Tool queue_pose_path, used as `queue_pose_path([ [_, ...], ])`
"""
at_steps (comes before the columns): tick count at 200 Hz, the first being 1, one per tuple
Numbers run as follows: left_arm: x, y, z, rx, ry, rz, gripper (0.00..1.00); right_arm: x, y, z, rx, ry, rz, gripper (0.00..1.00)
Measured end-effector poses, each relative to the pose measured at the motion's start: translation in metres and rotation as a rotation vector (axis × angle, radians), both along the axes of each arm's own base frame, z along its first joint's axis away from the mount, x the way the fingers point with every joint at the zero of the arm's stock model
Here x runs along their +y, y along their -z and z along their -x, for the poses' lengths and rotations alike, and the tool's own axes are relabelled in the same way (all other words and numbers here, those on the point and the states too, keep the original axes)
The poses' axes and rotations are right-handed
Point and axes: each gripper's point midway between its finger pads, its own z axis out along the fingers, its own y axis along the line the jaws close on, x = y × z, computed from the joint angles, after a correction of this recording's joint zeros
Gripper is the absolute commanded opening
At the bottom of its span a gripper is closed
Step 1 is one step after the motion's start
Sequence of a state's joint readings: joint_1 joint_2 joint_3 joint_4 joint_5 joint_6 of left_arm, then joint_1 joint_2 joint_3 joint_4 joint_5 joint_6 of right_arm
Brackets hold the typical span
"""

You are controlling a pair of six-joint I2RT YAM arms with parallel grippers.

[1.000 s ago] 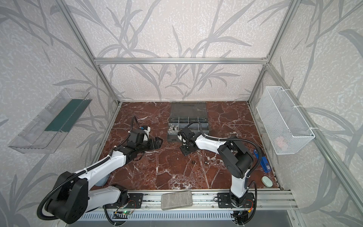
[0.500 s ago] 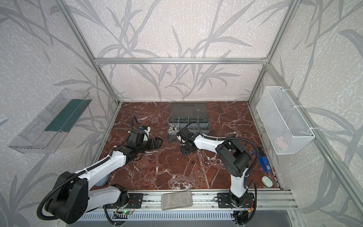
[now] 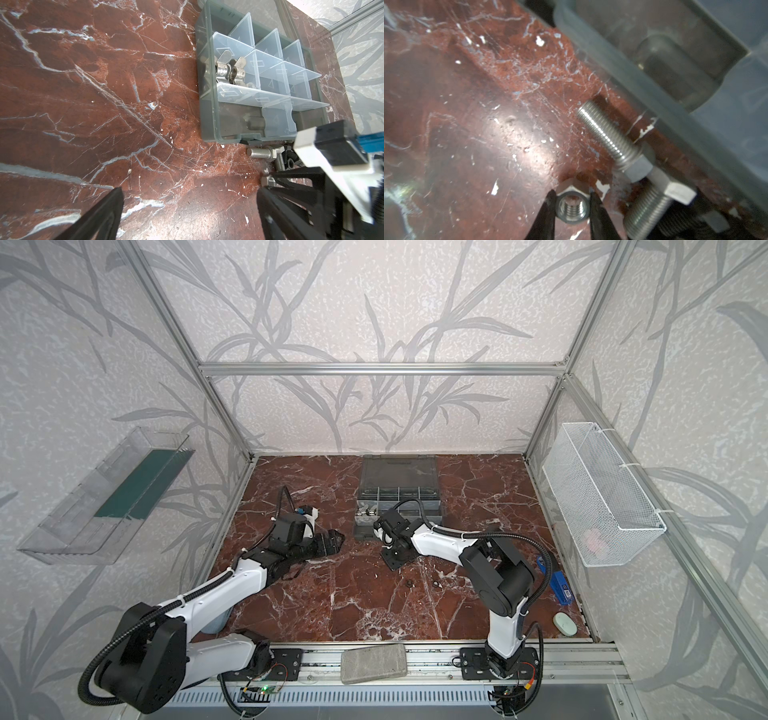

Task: Sort the screws and nuts into containers
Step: 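Carry the hex nut with the right gripper over the same compartment, then open the right gripper to drop the hex nut beside the first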

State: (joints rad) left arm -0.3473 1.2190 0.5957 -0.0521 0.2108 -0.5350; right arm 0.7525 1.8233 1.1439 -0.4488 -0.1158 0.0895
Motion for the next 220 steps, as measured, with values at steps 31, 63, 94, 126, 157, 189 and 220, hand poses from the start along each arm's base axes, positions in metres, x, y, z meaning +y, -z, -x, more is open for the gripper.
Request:
queue_pose_path([
  [31,0.000,-0.001,0.000,-0.002,-0.001,0.001,0.98,0.008,-0.038,-0.006,-0.032,-0.027,-0.076,0.00],
  [63,0.001,-0.002,0.000,-0.005,-0.001,0.002,0.98,0.014,-0.090,-0.032,-0.135,-0.029,-0.164,0.00],
  [94,0.001,-0.005,0.000,-0.016,-0.002,0.006,0.98,0.009,-0.122,-0.065,-0.215,0.011,-0.206,0.00],
  [126,0.001,-0.010,0.000,-0.029,-0.004,0.010,0.98,0.002,-0.130,-0.102,-0.251,0.068,-0.214,0.00],
  [157,0.002,-0.010,0.000,-0.031,-0.006,0.010,0.98,0.002,-0.117,-0.133,-0.258,0.111,-0.181,0.00],
  [189,0.002,-0.010,0.000,-0.031,-0.006,0.010,0.98,0.009,-0.095,-0.153,-0.246,0.131,-0.146,0.00],
  [220,0.003,-0.010,0.000,-0.031,-0.008,0.009,0.98,0.014,-0.074,-0.163,-0.217,0.142,-0.122,0.00],
])
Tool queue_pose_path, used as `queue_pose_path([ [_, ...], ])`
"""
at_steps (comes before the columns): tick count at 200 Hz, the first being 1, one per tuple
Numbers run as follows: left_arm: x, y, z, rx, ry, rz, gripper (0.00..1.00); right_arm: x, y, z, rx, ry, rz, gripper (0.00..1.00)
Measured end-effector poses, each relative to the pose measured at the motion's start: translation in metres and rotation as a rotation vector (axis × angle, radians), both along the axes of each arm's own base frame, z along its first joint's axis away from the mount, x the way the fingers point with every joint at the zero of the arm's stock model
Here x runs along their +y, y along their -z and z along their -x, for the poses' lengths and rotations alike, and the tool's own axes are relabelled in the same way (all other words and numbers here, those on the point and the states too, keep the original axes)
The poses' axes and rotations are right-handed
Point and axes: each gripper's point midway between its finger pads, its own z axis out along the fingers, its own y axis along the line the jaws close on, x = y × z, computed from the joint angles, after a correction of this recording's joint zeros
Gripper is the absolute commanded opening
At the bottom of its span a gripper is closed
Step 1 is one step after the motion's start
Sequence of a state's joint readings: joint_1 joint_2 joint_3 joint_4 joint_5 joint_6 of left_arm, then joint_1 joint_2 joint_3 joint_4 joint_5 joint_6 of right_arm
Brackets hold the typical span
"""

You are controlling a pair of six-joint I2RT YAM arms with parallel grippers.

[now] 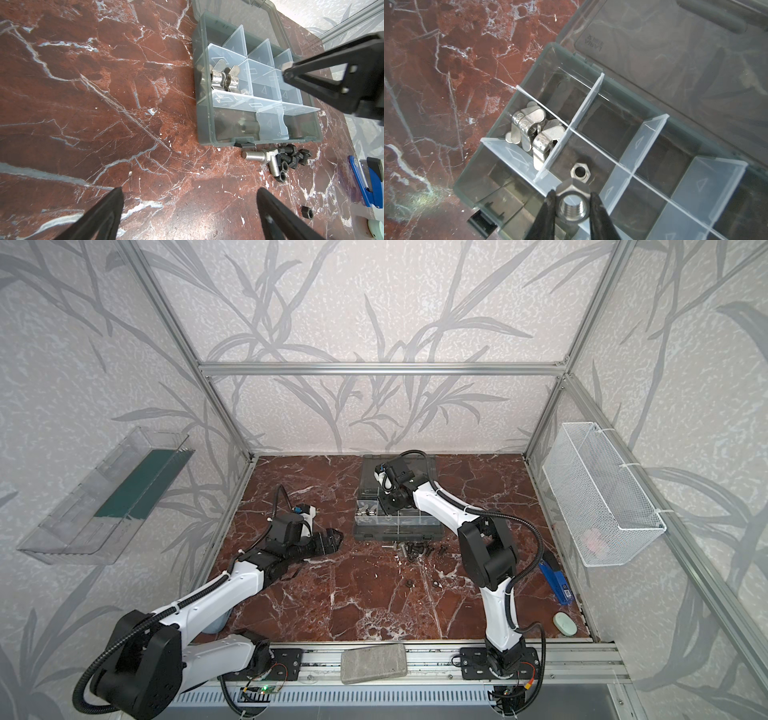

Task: Sort the screws and nuts into containers
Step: 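Open the right gripper to drop the hex nut beside the first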

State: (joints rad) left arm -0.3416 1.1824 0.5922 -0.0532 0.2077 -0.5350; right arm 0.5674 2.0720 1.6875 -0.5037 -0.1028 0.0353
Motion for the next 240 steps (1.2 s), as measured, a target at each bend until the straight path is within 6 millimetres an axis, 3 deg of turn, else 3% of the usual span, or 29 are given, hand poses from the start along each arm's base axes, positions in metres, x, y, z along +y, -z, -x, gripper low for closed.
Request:
queue_pose_path([
  [54,0.001,0.000,0.000,0.001,-0.002,0.000,0.98,0.001,0.021,-0.006,0.028,0.010,0.034,0.05],
  [115,0.001,0.000,0.000,0.001,-0.003,0.000,0.98,0.002,0.029,-0.007,0.055,0.007,0.053,0.37],
  [170,0.001,0.001,0.000,0.002,-0.004,-0.001,0.98,-0.001,0.032,-0.003,0.072,0.000,0.068,0.47],
  [204,0.002,0.001,0.001,0.003,-0.004,-0.001,0.97,-0.010,0.021,0.012,0.066,-0.008,0.070,0.49],
  [240,0.002,0.002,0.001,0.004,-0.004,-0.002,0.98,-0.030,-0.016,0.044,0.025,-0.015,0.048,0.50],
])
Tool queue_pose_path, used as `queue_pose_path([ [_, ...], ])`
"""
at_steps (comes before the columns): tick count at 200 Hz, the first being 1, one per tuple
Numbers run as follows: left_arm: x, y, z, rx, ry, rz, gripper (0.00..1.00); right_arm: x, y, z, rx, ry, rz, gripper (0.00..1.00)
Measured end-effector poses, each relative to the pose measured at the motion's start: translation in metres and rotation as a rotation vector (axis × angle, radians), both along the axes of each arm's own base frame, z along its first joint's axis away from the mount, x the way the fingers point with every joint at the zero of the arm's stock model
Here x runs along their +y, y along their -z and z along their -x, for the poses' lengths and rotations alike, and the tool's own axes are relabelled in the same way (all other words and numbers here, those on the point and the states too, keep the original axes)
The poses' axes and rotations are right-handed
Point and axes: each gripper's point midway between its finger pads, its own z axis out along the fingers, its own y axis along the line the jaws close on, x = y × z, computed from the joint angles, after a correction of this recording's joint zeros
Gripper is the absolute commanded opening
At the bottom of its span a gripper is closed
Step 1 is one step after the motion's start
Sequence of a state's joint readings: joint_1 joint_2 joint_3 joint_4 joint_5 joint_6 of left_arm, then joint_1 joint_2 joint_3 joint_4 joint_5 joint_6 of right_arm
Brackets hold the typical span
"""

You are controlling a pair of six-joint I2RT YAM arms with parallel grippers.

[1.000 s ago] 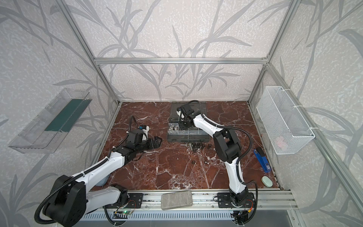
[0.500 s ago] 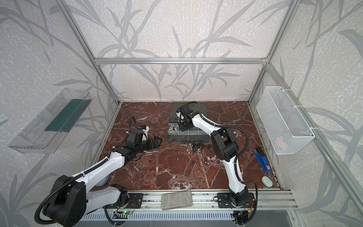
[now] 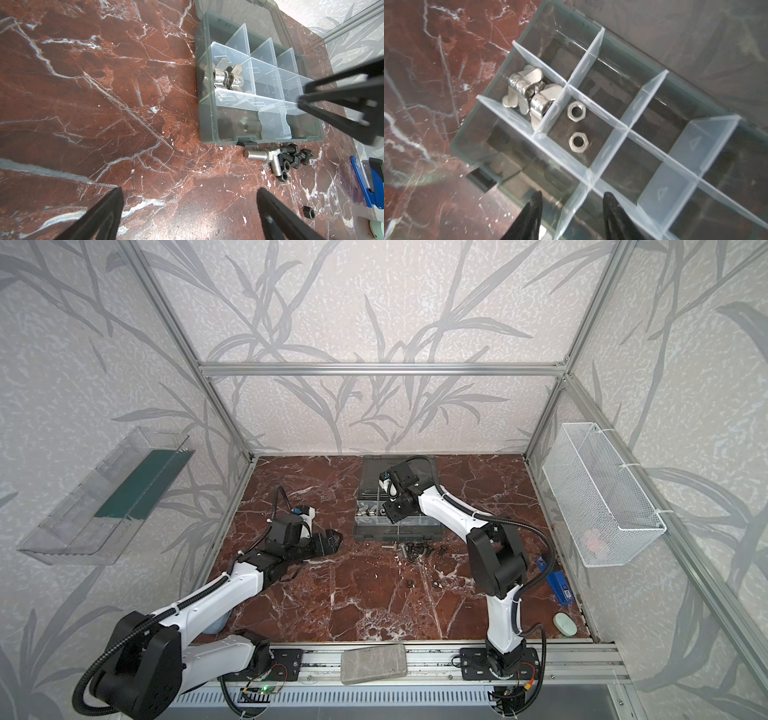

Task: Sort the screws and nuts into containers
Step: 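Move the right gripper down over the black hex nuts on the table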

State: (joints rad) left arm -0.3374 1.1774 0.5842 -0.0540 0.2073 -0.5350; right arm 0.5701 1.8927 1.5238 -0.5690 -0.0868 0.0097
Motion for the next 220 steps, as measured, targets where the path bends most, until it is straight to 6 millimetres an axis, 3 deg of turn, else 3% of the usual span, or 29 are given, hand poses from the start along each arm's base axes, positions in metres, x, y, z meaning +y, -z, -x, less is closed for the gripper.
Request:
queue_pose_path([
  [20,0.000,0.000,0.000,0.000,-0.001,0.001,0.98,-0.015,-0.015,0.025,-0.014,0.002,-0.013,0.51],
  [47,0.000,0.000,0.000,0.001,-0.006,0.007,0.97,-0.036,-0.018,0.065,0.002,0.016,-0.026,0.53],
  [93,-0.001,-0.002,-0.001,-0.001,-0.009,0.019,0.98,-0.068,0.004,0.133,0.108,0.072,-0.036,0.58],
  [120,-0.002,0.000,-0.001,0.007,-0.005,0.020,0.98,-0.077,0.021,0.166,0.179,0.090,-0.015,0.61],
  [155,-0.005,0.004,0.001,0.025,0.010,0.031,0.98,-0.079,0.033,0.190,0.234,0.119,0.001,0.64],
  [220,-0.013,0.001,0.002,0.037,0.023,0.085,0.98,-0.070,0.043,0.206,0.246,0.204,0.022,0.64],
])
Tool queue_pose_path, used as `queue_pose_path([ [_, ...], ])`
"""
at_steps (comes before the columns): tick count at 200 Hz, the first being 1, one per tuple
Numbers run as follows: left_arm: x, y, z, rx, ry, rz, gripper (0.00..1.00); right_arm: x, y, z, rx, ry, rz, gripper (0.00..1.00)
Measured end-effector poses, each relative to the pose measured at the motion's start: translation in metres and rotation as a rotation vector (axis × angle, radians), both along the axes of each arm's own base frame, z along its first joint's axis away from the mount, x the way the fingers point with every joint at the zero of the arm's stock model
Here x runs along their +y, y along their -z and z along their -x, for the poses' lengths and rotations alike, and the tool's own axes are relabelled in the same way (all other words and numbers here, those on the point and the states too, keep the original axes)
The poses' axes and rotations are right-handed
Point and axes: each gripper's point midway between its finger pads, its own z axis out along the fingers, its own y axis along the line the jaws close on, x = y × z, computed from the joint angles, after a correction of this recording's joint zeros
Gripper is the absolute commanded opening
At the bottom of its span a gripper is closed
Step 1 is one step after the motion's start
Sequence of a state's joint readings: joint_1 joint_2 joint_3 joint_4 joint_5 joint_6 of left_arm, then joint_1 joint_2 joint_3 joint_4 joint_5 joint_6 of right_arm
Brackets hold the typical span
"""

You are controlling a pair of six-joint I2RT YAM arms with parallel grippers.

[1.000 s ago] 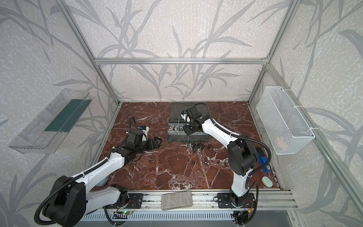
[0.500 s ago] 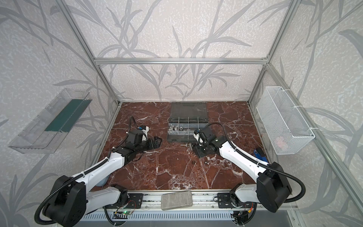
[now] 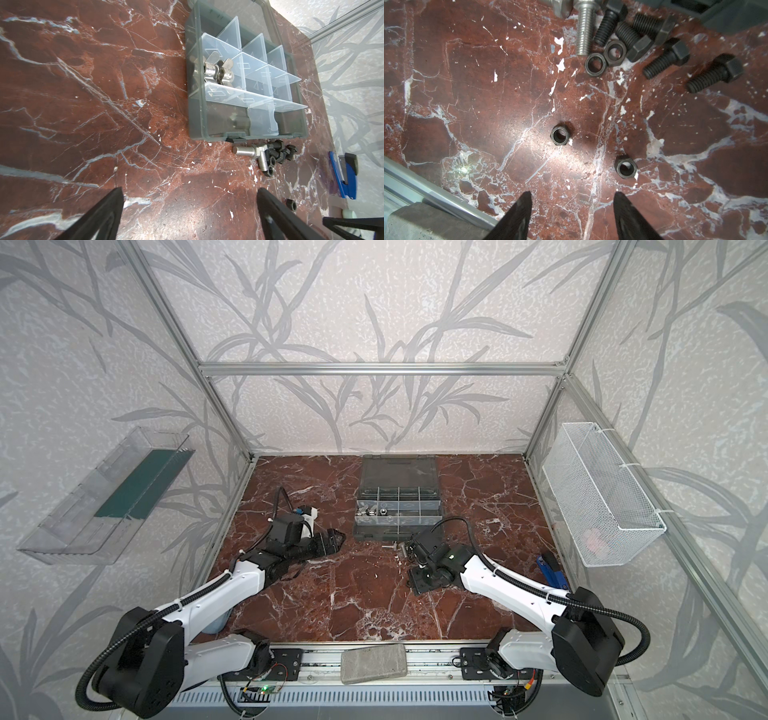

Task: Sort the screws and nuts into containers
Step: 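Move the right gripper down over the black hex nuts on the table, then close the right gripper on a black hex nut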

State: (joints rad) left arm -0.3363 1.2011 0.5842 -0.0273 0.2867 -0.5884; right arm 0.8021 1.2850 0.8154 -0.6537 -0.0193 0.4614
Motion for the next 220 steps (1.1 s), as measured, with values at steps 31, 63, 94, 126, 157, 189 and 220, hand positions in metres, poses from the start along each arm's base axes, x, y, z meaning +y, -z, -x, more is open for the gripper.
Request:
queue_pose_path([
  [31,-0.003,0.000,0.000,0.008,0.001,0.022,0.98,0.003,0.014,0.004,0.030,0.021,0.043,0.64],
  [63,-0.007,-0.004,-0.001,-0.002,0.016,0.040,0.98,0.005,0.030,0.007,0.065,0.024,0.097,0.64],
  [94,-0.009,-0.006,-0.001,-0.009,0.026,0.050,0.98,0.010,0.035,0.004,0.065,0.020,0.105,0.64],
  [126,-0.010,-0.007,-0.001,-0.009,0.030,0.057,0.98,0.017,0.036,-0.002,0.060,0.016,0.100,0.64],
  [157,-0.013,-0.009,-0.003,-0.014,0.028,0.082,0.98,0.027,0.037,-0.011,0.054,0.010,0.097,0.64],
  [189,-0.016,-0.008,-0.006,-0.005,0.029,0.108,0.98,0.033,0.043,-0.016,0.060,-0.005,0.110,0.62],
  [220,-0.016,-0.006,-0.006,0.006,0.029,0.117,0.98,0.035,0.050,-0.017,0.069,-0.014,0.125,0.58],
])
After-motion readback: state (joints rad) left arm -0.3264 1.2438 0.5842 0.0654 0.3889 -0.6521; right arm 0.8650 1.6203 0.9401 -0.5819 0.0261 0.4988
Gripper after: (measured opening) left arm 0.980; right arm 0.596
